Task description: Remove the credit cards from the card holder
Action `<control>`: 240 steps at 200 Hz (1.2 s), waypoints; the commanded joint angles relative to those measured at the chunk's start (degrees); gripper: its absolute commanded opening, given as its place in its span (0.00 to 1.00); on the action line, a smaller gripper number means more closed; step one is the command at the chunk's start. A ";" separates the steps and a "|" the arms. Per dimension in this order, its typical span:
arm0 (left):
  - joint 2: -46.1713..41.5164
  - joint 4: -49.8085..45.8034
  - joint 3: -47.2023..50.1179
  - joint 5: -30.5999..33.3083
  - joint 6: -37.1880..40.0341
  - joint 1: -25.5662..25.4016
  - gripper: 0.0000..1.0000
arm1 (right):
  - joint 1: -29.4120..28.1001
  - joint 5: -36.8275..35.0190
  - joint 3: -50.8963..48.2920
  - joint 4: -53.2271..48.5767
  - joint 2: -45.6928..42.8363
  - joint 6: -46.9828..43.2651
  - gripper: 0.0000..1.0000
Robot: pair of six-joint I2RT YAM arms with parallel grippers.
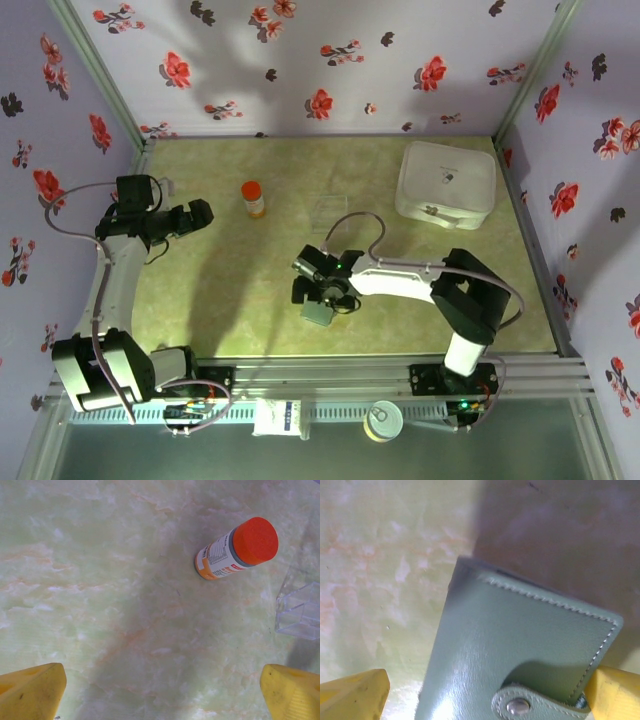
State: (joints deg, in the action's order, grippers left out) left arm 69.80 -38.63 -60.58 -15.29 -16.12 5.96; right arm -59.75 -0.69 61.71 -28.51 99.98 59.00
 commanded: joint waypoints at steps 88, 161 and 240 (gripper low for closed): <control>1.30 -1.13 -0.24 -1.41 -0.67 -0.20 1.00 | -2.61 -6.91 11.61 -16.89 7.75 -1.72 0.99; 1.53 -1.10 -0.16 -1.54 -0.76 -0.17 1.00 | -3.17 -5.29 10.52 -14.51 8.73 -1.96 0.94; 1.84 -1.19 -0.24 -1.68 -0.84 -0.24 1.00 | -3.21 -4.48 11.85 -16.20 10.71 -4.15 0.81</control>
State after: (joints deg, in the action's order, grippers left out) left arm 71.31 -38.68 -60.58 -15.73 -16.34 5.89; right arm -62.70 -4.78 72.44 -42.11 109.95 55.90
